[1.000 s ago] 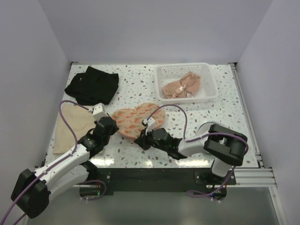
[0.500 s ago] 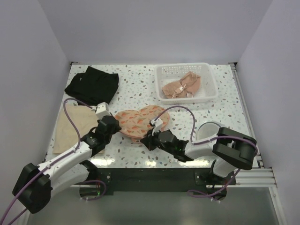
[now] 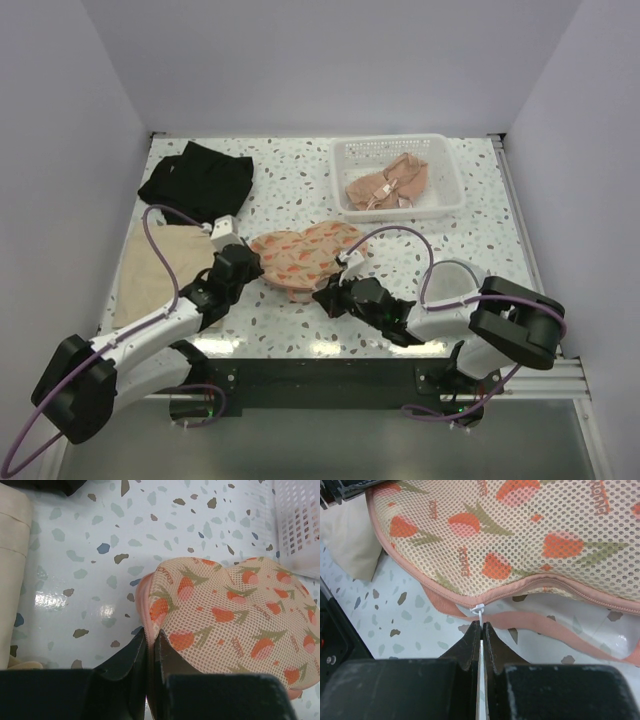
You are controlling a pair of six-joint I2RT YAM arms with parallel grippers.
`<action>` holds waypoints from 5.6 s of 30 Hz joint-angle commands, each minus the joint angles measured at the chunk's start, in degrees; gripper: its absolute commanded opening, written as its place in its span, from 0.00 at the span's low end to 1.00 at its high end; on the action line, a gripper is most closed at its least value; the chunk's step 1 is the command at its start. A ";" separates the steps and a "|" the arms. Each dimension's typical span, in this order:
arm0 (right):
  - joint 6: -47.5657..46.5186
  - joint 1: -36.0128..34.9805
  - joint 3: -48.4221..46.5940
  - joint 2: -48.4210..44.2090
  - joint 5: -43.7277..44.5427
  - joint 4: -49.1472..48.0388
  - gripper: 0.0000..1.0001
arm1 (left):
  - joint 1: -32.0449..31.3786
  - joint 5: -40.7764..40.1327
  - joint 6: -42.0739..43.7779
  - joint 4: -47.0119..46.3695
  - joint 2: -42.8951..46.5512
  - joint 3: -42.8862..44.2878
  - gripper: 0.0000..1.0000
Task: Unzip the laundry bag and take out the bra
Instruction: Unzip the laundry bag at the center of the board.
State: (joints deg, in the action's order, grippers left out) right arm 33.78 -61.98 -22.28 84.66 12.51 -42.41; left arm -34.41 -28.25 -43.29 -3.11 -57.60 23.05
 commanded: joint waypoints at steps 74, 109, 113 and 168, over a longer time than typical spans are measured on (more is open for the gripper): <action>-6.62 1.33 -28.43 16.85 -12.43 6.73 0.00 | 2.24 4.96 -4.53 -1.28 1.44 -2.22 0.64; -4.78 1.24 -18.85 12.99 -13.48 4.88 0.00 | 2.25 -10.42 -1.01 2.32 0.56 3.84 0.00; -4.25 1.24 -16.40 11.58 -12.87 4.45 0.00 | 2.25 -12.17 -0.39 2.94 0.91 4.20 0.00; 1.37 1.24 0.31 2.34 -9.96 -0.82 0.00 | 2.95 5.31 10.07 -14.99 -21.57 14.83 0.08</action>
State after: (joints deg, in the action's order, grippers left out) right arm 33.52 -60.71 -21.82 84.53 4.69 -38.41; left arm -31.94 -23.07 -35.75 -12.86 -76.47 34.11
